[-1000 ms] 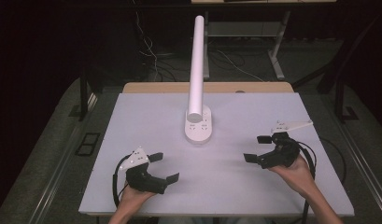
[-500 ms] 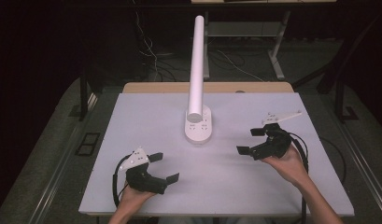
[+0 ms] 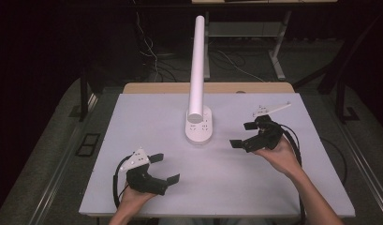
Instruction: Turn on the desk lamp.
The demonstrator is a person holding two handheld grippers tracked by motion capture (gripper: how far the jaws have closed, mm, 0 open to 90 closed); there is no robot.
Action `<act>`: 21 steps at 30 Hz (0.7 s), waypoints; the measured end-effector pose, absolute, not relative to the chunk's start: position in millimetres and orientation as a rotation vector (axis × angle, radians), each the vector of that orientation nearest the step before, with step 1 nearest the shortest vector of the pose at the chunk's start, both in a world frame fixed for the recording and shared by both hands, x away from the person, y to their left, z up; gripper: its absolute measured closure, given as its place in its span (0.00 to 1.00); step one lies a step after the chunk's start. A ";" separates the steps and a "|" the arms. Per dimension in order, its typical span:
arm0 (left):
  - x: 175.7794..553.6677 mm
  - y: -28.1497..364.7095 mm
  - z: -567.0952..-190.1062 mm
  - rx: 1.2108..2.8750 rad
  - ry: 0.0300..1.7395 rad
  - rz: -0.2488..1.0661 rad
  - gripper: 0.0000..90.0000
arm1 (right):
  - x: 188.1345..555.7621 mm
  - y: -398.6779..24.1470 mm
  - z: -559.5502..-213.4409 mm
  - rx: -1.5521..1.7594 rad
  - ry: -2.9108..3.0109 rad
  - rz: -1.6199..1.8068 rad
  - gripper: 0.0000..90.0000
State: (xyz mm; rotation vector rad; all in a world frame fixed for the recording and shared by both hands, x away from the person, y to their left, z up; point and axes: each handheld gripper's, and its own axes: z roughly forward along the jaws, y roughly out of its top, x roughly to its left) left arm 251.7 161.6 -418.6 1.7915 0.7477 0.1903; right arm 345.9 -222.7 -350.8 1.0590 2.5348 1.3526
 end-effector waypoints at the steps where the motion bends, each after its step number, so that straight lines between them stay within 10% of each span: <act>1: 251.8 161.6 -418.6 1.791 0.748 0.190 0.00 | 347.7 -221.1 -350.2 1.056 2.535 1.350 0.01; 21: 252.0 164.1 -417.8 1.771 0.749 0.182 0.00 | 391.2 -194.2 -343.3 1.055 2.537 1.357 0.01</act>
